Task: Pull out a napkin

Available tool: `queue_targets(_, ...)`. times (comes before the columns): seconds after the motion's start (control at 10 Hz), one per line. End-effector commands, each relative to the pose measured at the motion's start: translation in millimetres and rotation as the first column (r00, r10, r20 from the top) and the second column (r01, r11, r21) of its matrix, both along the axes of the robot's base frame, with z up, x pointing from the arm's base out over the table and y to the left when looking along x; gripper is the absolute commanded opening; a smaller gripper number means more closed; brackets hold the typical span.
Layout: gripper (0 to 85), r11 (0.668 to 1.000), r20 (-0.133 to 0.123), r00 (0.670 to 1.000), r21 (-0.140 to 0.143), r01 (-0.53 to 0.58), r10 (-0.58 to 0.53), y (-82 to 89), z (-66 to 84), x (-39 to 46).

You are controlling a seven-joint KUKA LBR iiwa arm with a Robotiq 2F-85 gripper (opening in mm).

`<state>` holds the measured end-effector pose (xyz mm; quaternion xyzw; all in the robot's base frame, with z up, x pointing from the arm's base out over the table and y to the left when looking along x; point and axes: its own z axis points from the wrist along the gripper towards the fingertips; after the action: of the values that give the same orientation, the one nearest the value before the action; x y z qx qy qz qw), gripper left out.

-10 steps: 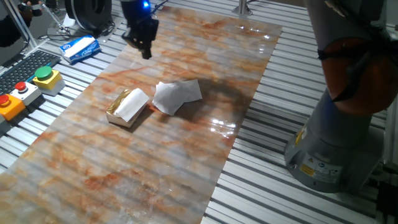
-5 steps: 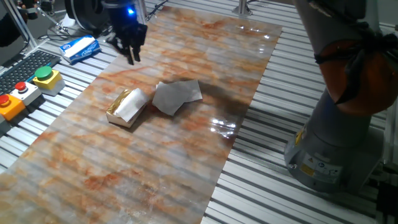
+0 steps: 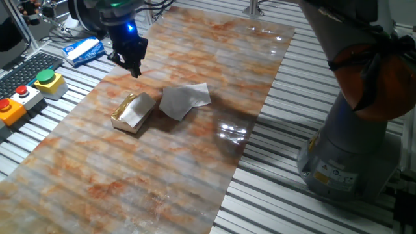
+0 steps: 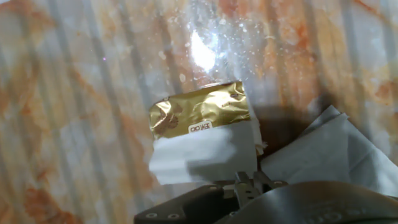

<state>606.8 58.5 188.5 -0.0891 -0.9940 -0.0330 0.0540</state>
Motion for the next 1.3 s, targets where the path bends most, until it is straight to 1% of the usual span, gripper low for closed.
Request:
queue_targets(0.0,17.0,1.000,-0.010,1.000,0.003,-0.006,0.006,1.2,0.9,0.8)
queue_targets(0.1,17.0,1.000,-0.012,1.000,0.001,-0.006,0.006,3.9,1.1,1.7)
queue_targets(0.2,17.0,1.000,-0.007,1.000,0.014,0.000,0.000,4.7,1.1,3.3)
queue_targets(0.3,17.0,1.000,-0.010,1.000,0.027,0.002,-0.002,5.7,3.9,3.8)
queue_targets(0.4,17.0,0.999,-0.012,1.000,0.048,0.018,-0.018,6.1,4.0,4.0)
queue_targets(0.5,34.0,0.996,-0.004,0.998,0.069,0.058,-0.057,6.1,4.0,4.0)
queue_targets(0.6,34.0,0.993,0.001,0.996,0.066,0.094,-0.094,6.1,4.0,4.0)
queue_targets(0.7,34.0,0.992,-0.004,0.993,0.043,0.115,-0.115,6.1,4.0,4.0)
queue_targets(0.8,34.0,0.994,-0.008,0.994,0.002,0.109,-0.109,6.1,4.0,4.0)
queue_targets(0.9,34.0,0.994,-0.015,0.994,0.002,0.109,-0.109,6.1,4.0,4.0)
queue_targets(1.0,34.0,0.996,-0.016,0.996,-0.015,0.093,-0.093,6.1,4.0,4.0)
queue_targets(1.1,34.0,0.992,-0.026,0.993,0.027,0.120,-0.119,6.1,4.0,4.0)
queue_targets(1.2,34.0,0.992,-0.036,0.992,0.035,0.119,-0.118,6.1,4.0,4.0)
